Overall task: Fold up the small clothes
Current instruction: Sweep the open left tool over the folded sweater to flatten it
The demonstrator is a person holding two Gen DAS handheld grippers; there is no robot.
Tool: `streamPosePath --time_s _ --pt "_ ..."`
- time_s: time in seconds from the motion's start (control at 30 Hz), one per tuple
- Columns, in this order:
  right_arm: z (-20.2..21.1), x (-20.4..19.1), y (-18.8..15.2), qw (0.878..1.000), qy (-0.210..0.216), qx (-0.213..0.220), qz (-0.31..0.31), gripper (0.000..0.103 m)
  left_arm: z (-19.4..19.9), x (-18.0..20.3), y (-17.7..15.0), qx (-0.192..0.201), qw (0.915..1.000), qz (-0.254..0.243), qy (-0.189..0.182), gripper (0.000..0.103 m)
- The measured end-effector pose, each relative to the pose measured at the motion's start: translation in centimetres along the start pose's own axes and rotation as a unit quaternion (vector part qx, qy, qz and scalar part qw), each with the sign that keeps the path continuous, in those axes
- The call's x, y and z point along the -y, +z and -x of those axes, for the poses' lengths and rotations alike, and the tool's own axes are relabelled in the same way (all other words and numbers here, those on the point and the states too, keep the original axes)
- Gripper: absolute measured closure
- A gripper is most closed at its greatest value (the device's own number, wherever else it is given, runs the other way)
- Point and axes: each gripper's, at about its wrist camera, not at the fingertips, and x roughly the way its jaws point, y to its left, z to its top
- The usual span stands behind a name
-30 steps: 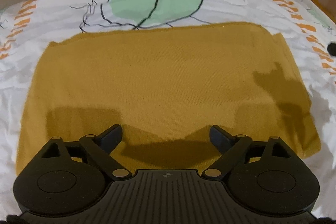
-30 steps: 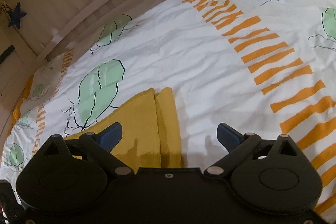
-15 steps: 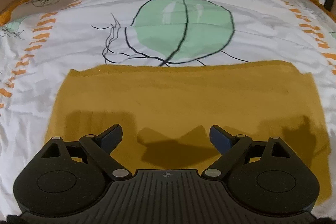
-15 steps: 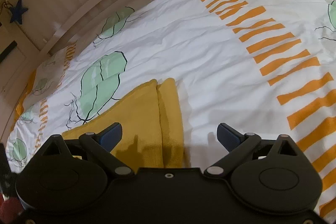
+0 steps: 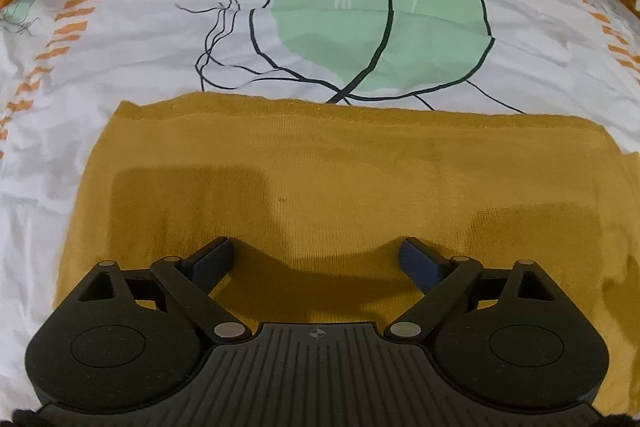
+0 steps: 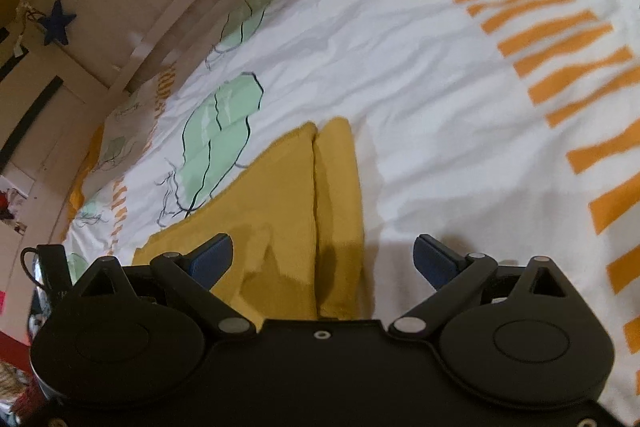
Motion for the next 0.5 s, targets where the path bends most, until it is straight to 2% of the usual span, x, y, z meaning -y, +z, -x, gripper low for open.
streamPosePath --time_s 0.2,0.27,0.4,0.5 --pt "-1.8 1.5 -0.5 0.997 0.048 -0.039 -0.039 0.004 0.7 -0.9 -0.1 0.007 0.9998 0.006 -0.019 0.012" --pt "-2.0 1.6 -0.5 0.997 0.054 -0.040 -0.041 0.004 1.2 -1.3 -0.4 0.010 0.9997 0.008 -0.022 0.013" --pt "-2.7 2.5 -0.6 0.990 0.109 -0.034 -0.079 0.004 2.3 -2.6 -1.1 0.018 0.9994 0.010 -0.029 0.013" --pt "-3.4 2.8 -0.7 0.987 0.132 -0.029 -0.087 0.004 3.3 -4.1 -1.7 0.028 0.9988 0.014 -0.036 0.013"
